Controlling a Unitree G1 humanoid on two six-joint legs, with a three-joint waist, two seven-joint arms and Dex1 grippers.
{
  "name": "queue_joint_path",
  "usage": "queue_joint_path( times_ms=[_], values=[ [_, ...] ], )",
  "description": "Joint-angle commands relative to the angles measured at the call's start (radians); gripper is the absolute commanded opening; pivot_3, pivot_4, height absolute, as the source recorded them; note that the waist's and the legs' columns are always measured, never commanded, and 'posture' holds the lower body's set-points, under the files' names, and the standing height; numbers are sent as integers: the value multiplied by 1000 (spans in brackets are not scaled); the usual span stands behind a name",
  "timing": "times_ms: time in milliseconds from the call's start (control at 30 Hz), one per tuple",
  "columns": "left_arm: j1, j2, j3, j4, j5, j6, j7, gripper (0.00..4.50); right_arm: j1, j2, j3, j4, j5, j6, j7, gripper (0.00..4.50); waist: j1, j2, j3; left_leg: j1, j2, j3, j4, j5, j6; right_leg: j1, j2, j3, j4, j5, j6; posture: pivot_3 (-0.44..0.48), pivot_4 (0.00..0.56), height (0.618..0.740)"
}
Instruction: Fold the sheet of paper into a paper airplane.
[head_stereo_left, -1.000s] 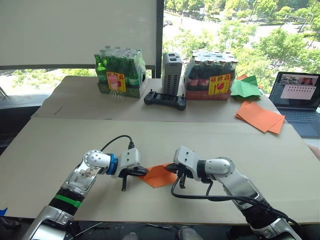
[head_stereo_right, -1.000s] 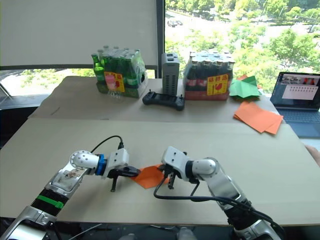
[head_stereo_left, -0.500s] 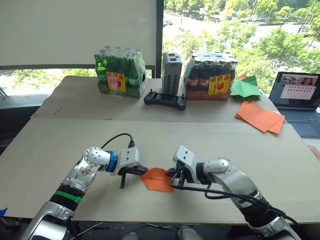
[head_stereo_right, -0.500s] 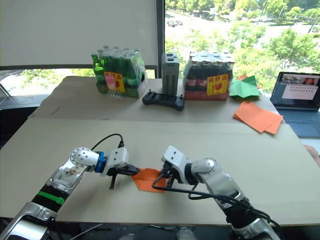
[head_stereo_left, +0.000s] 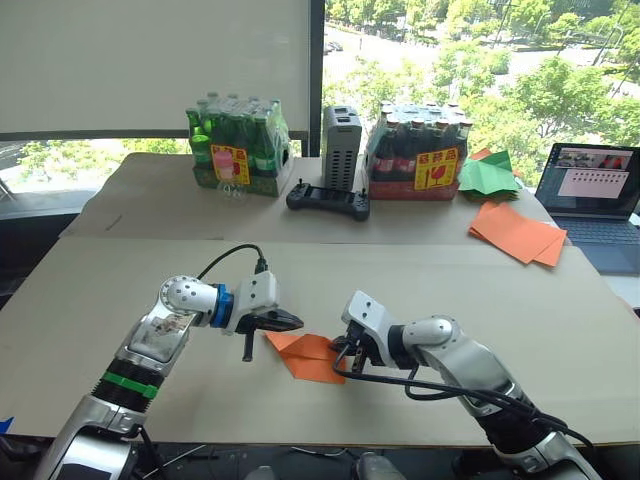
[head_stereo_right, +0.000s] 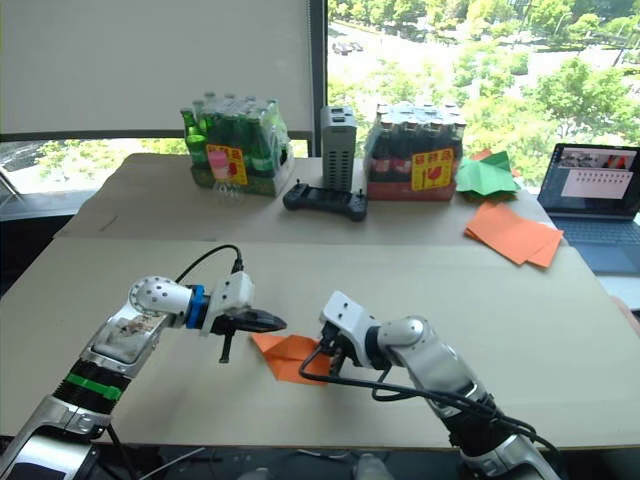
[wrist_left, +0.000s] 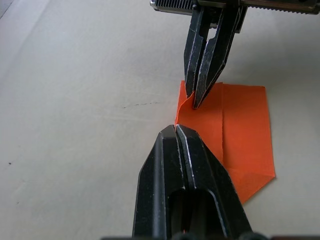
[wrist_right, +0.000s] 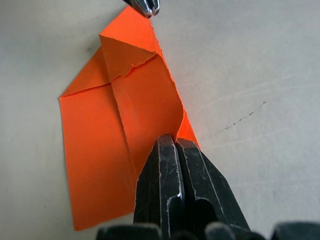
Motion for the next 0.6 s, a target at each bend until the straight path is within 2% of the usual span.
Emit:
queue_joint_path(
  times_ms=[33,233,267,533,600],
  values=[
    [12,-25,-21,-17,-10,8,4,0,17,-12,33,44,-23,24,-25,53,0,0,0,0,0,0,0,0,0,0,0,0,0,0,0,0,150,733],
    [16,-66,-70,82,50,-41,27,0,11,-6,23,47,-21,13,-44,53,0,0,0,0,0,0,0,0,0,1,0,0,0,0,0,0,150,733],
    [15,-67,-76,99,61,-54,29,0,10,-2,17,47,-19,11,-49,630,0,0,0,1,0,0,0,0,0,1,1,0,0,0,0,0,150,733],
    [32,-50,-103,209,119,-145,39,0,2,8,-100,-43,53,-50,-53,3276,5,0,0,0,1,0,0,0,0,0,1,0,0,0,-1,0,150,733],
    [33,-49,-103,216,120,-154,38,0,9,-1,-123,-84,73,-105,-37,3276,5,0,0,0,1,0,0,0,0,0,1,0,0,0,-1,0,150,733]
  ],
)
